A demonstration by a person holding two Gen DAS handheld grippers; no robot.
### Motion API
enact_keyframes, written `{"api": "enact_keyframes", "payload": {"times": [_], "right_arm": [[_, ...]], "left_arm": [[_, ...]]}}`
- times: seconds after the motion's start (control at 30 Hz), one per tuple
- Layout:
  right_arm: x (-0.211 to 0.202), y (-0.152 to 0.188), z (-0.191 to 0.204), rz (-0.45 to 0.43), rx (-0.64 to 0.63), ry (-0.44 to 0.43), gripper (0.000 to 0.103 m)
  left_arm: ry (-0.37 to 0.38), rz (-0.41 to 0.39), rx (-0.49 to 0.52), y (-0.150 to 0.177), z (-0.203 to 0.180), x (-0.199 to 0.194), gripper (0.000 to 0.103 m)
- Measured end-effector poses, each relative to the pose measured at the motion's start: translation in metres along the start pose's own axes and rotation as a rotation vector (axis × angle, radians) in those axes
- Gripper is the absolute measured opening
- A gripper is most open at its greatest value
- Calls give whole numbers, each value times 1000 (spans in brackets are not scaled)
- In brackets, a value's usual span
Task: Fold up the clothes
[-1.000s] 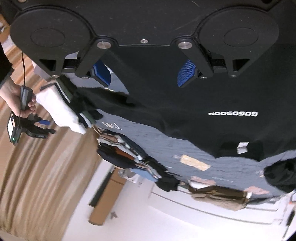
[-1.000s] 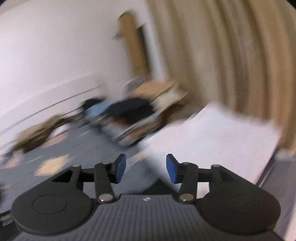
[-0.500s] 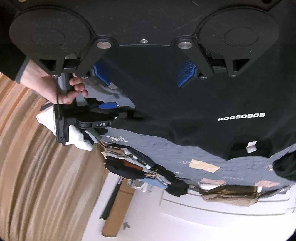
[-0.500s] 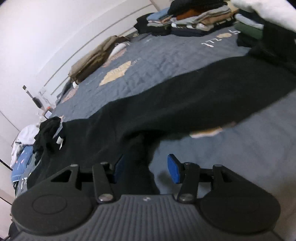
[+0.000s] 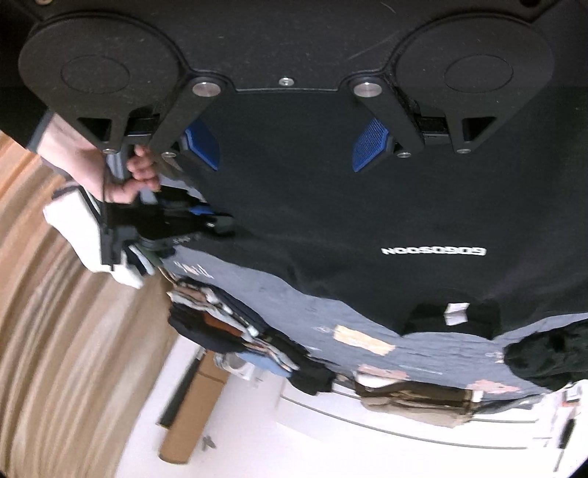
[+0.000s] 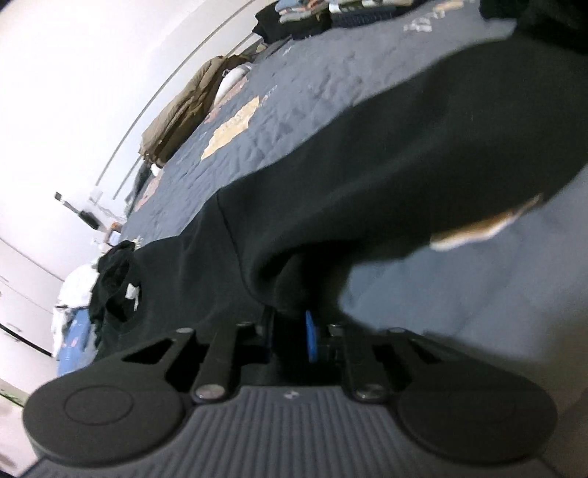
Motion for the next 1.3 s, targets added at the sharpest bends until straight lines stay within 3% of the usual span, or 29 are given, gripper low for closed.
{"api": "enact_keyframes", "payload": {"times": [0.13,0.27,0.33,0.6,0.7,0.8,0.97,1.07,1.3], "right_arm": [[-19,-5,16,-41,-112,93,23],[-48,-2,43,-92,-206,86,42],[-61,8,65,-97,-245,34,50],[-80,83,173,3,-462,-224,58],[-83,110,204,30,-530,-267,61],[-86,134,229,50,-586,-299,65],[-95,160,249,63,-601,-345,77],[-100,173,262,69,-590,-389,83],[-113,202,301,146,-571,-627,92]], "left_arm": [[-42,-31,-40,-6,15,-13,78],[-117,-67,-51,-10,30,-38,81],[-178,-92,-68,-11,42,-57,92],[-408,-198,-235,-8,98,-154,96],[-450,-222,-286,1,112,-183,98],[-498,-246,-274,7,116,-199,103],[-547,-326,-301,12,130,-229,103],[-588,-380,-419,19,162,-262,103],[-759,-557,-634,39,236,-350,102]]}}
Point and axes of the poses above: each gripper's, at about its wrist camera, not at the fingertips, and x roughly the way its jaws point, z to its left, y to its underside, the point moved 5 cm from there along x, roughly the way its jaws point, and after that the axes turned 6 degrees about y, right-handed, at the moved point
